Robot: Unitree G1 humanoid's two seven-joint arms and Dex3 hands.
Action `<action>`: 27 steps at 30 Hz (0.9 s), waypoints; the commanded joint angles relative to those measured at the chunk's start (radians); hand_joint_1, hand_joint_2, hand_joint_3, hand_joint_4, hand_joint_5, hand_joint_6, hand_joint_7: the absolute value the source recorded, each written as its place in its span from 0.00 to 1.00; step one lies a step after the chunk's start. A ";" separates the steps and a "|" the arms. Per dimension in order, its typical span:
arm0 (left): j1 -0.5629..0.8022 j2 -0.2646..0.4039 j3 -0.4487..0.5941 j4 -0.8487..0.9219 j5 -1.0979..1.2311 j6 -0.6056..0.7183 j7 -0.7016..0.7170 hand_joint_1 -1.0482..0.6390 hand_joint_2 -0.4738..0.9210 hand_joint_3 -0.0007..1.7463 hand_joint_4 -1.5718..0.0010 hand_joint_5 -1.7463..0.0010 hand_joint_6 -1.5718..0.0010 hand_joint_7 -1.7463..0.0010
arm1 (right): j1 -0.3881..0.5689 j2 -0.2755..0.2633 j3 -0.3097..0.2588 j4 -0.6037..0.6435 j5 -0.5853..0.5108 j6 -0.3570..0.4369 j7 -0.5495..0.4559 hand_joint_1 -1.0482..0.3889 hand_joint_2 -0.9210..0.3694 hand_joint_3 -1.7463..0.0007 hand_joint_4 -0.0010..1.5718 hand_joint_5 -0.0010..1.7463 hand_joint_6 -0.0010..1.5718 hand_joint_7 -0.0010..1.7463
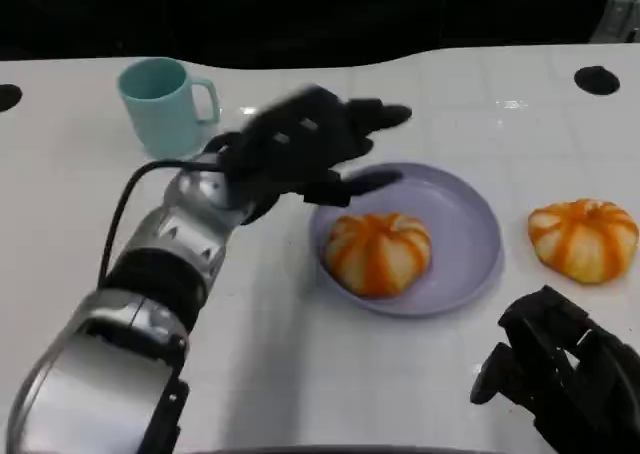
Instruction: Grasp the bread from the table and place it into the plate.
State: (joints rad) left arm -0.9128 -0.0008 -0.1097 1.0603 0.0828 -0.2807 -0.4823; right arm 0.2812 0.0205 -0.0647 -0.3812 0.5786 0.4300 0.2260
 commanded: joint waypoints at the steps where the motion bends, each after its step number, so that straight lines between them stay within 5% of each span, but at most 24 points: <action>1: 0.160 -0.001 0.139 -0.211 -0.229 0.141 -0.116 0.25 1.00 0.25 0.77 0.51 0.64 0.91 | 0.000 -0.005 -0.005 -0.019 0.004 0.003 -0.016 0.38 0.00 0.86 0.38 1.00 0.31 0.88; 6: 0.334 -0.019 0.208 -0.505 -0.398 0.351 -0.103 0.26 1.00 0.23 0.65 0.34 0.55 0.80 | -0.006 -0.007 -0.009 -0.011 0.011 0.002 -0.009 0.38 0.00 0.86 0.38 1.00 0.31 0.89; 11: 0.480 -0.011 0.222 -0.724 -0.477 0.493 -0.074 0.28 1.00 0.26 0.63 0.18 0.62 0.45 | -0.007 -0.008 -0.009 -0.014 0.011 0.008 -0.014 0.37 0.00 0.86 0.38 1.00 0.31 0.89; 14: 0.546 -0.015 0.227 -0.818 -0.511 0.559 -0.054 0.29 1.00 0.27 0.62 0.15 0.63 0.38 | -0.008 -0.008 -0.009 -0.013 0.012 0.007 -0.011 0.37 0.00 0.86 0.39 1.00 0.31 0.88; 16: 0.626 -0.027 0.234 -0.923 -0.551 0.634 -0.013 0.26 1.00 0.26 0.61 0.04 0.63 0.24 | -0.007 -0.009 -0.008 -0.014 0.011 0.004 -0.007 0.38 0.00 0.86 0.39 1.00 0.31 0.89; 20: 0.661 -0.027 0.231 -0.989 -0.576 0.688 0.023 0.26 1.00 0.25 0.60 0.01 0.63 0.19 | -0.007 -0.010 -0.007 -0.014 0.011 0.004 -0.006 0.38 0.00 0.85 0.39 1.00 0.31 0.89; 27: 0.919 -0.110 0.235 -1.256 -0.697 0.820 0.169 0.27 1.00 0.28 0.54 0.00 0.66 0.06 | -0.003 -0.009 -0.004 -0.032 0.006 0.017 -0.027 0.38 0.00 0.83 0.38 1.00 0.29 0.90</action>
State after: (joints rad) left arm -0.0309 -0.1136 0.1194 -0.1511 -0.5931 0.5187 -0.3494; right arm 0.2788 0.0217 -0.0648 -0.3962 0.5802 0.4407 0.2084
